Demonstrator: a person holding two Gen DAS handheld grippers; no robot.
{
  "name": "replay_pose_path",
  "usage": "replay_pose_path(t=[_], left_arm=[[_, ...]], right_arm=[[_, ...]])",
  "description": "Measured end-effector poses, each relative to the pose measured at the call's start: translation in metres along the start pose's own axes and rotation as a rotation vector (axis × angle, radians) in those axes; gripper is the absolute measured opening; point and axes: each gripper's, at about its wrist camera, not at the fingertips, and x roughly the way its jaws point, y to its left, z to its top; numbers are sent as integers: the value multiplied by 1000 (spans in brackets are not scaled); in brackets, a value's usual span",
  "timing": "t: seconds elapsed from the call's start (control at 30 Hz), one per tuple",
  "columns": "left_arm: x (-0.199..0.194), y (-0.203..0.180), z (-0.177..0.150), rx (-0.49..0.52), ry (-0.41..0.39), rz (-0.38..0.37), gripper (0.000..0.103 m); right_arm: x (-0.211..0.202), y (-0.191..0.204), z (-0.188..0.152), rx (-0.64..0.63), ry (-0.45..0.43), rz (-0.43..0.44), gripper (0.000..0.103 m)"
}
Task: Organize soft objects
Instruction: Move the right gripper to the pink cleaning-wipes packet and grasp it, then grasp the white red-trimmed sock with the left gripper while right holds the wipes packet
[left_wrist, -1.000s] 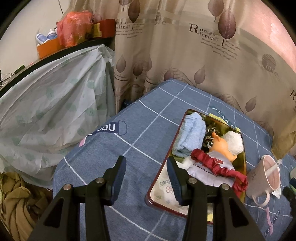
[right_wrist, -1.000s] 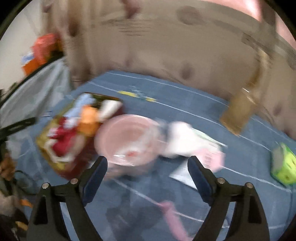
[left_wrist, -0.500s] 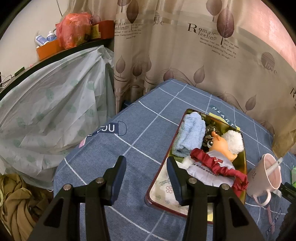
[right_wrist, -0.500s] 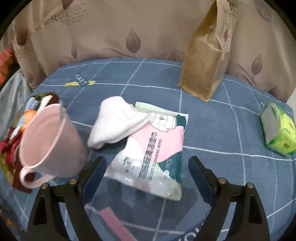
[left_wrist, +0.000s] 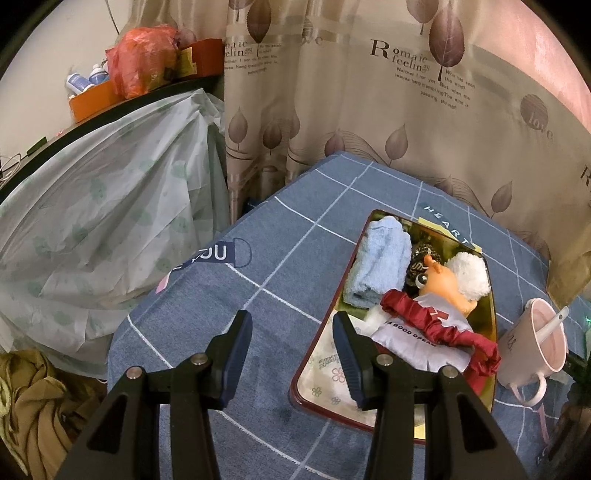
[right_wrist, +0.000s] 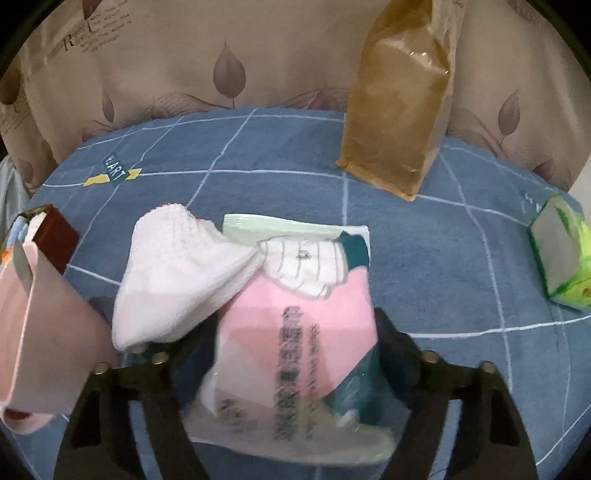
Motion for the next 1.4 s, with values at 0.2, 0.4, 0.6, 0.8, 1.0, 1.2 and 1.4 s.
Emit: replay_pose_path(t=[0.2,0.4,0.6,0.8,1.0,1.2,1.4], left_arm=[[0,-4,0,19,-7,10,46],[-4,-13,-2,52,-22,19,46],[-12,-25,-4,91,-43,29,46],[-26,-48,-7,146,-56,4,46],[-39,-88,-18,206,-48,-66,46],[-58,-141,-25,283,-46,-166,46],[-72,-195,-28,346,-31,-257,46]], right_arm=[[-4,-33,-7,41,-20,-26,69],[-13,-79,-21,79,-27,-74,68],[-22,-115,-36,121,-35,-100,68],[-32,-145,-48,153,-43,-126,68],[-35,-169,-55,172,-45,-129,68],[-40,-179,-63,159,-47,-128,68],[-40,-188,-65,167,-53,-124,68]])
